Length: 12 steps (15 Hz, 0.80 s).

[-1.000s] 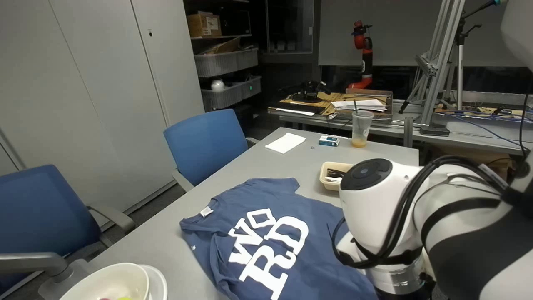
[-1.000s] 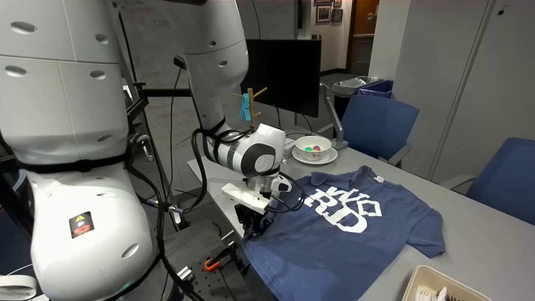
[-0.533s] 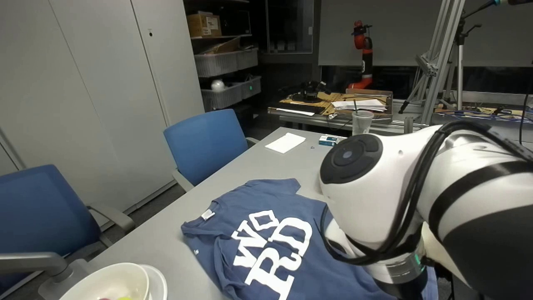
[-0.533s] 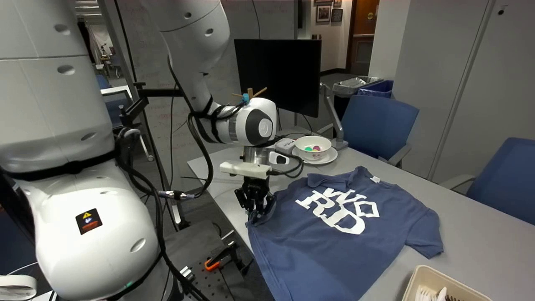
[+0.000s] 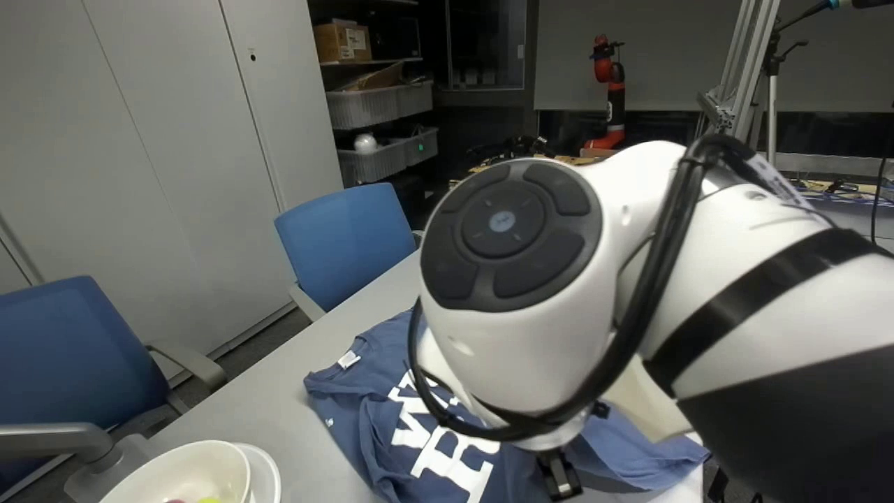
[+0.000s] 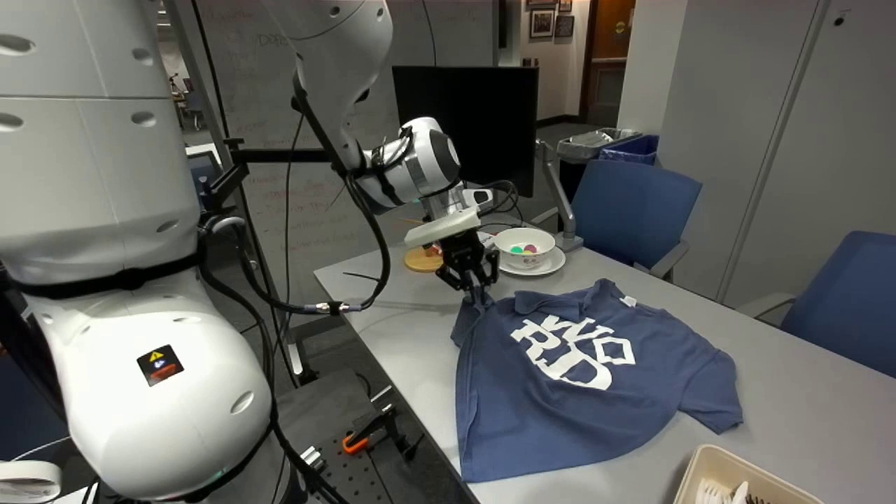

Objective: Fold up the blue T Shirt on the table.

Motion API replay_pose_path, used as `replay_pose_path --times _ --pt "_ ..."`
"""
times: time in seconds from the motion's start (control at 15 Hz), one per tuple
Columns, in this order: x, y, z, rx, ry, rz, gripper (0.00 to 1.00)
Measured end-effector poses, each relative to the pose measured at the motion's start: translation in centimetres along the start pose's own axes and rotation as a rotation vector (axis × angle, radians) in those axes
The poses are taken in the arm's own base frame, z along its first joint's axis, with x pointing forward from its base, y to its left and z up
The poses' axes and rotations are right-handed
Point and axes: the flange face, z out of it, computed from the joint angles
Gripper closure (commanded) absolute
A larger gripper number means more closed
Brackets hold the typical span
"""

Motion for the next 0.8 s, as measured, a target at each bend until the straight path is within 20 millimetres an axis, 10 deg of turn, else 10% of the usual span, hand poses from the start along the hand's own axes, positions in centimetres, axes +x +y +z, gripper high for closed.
replay_pose_path --times 0.8 --pt "7.2 6.0 -1.9 -0.239 0.391 0.166 0.97"
